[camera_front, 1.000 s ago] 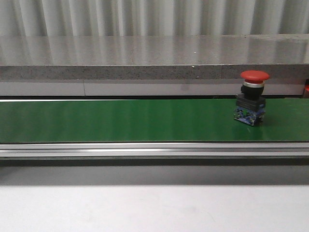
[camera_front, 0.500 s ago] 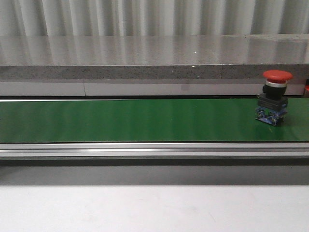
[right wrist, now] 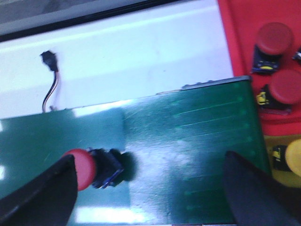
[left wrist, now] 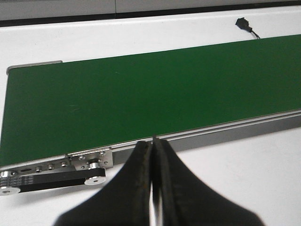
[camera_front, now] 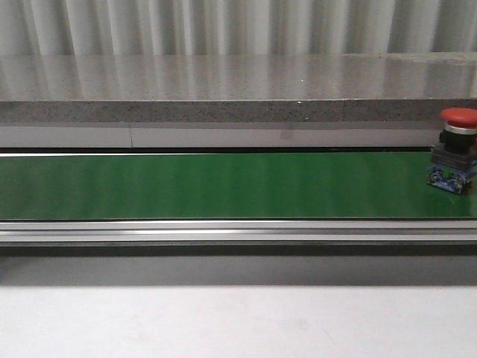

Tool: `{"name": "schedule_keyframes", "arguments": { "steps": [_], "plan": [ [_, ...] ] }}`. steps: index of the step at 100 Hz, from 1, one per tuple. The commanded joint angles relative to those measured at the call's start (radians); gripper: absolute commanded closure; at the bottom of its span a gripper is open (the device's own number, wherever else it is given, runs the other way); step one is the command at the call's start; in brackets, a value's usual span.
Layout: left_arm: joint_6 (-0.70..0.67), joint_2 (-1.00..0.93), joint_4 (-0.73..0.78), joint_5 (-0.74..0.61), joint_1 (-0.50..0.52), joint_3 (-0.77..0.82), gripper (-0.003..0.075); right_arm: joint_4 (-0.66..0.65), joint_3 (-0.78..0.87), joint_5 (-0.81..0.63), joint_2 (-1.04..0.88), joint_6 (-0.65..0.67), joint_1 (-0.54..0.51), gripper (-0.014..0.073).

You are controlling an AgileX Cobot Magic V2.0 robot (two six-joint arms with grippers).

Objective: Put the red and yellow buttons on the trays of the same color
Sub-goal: 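Grasp the arriving red button at the belt end with the right gripper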

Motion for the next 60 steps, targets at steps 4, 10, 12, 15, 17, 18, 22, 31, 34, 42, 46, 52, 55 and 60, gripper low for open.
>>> {"name": "schedule_keyframes", "arguments": {
  "steps": [4, 10, 12, 15, 17, 18, 22, 31, 34, 42, 46, 52, 55, 60],
  "plan": [
    [-0.002, 0.000, -0.019, -0.066, -0.010, -0.031, 0.0740, 0.009, -0.095, 0.060, 0.009, -0.050, 0.031, -0.0033],
    [-0.002, 0.000, -0.019, -0.066, -0.010, -0.031, 0.0740, 0.009, -0.136, 0.130, 0.045, -0.066, 0.038, -0.0033],
    [-0.002, 0.000, -0.019, -0.066, -0.010, -0.031, 0.0740, 0.009, -0.148, 0.152, 0.058, -0.069, 0.041, -0.0033],
    [-0.002, 0.000, -0.019, -0.066, -0.010, -0.031, 0.0740, 0.009, -0.163, 0.180, 0.075, -0.075, 0.045, -0.0033],
    [-0.002, 0.000, -0.019, -0.066, -0.010, -0.031, 0.0740, 0.009, -0.174, 0.201, 0.089, -0.081, 0.048, -0.0033],
    [-0.002, 0.000, -0.019, -0.066, -0.010, -0.031, 0.0740, 0.009, -0.177, 0.208, 0.093, -0.083, 0.051, -0.0033],
    [-0.002, 0.000, -0.019, -0.066, -0.010, -0.031, 0.0740, 0.009, -0.196, 0.246, 0.120, -0.095, 0.055, -0.0033],
    [-0.002, 0.000, -0.019, -0.066, -0.010, -0.031, 0.0740, 0.009, -0.218, 0.282, 0.170, -0.114, 0.074, -0.0033],
    [-0.002, 0.000, -0.019, -0.066, -0.010, -0.031, 0.0740, 0.009, -0.219, 0.282, 0.182, -0.120, 0.079, -0.0033],
    [-0.002, 0.000, -0.019, -0.066, -0.010, -0.031, 0.0740, 0.009, -0.219, 0.278, 0.219, -0.138, 0.096, -0.0033],
    [-0.002, 0.000, -0.019, -0.066, -0.010, -0.031, 0.0740, 0.009, -0.219, 0.277, 0.240, -0.146, 0.102, -0.0033],
    [-0.002, 0.000, -0.019, -0.066, -0.010, -0.031, 0.0740, 0.009, -0.219, 0.269, 0.273, -0.167, 0.106, -0.0033],
    [-0.002, 0.000, -0.019, -0.066, -0.010, -0.031, 0.0740, 0.009, -0.219, 0.265, 0.287, -0.177, 0.106, -0.0033],
    [-0.002, 0.000, -0.019, -0.066, -0.010, -0.031, 0.0740, 0.007, -0.219, 0.262, 0.311, -0.192, 0.106, -0.0033]
  ]
}}
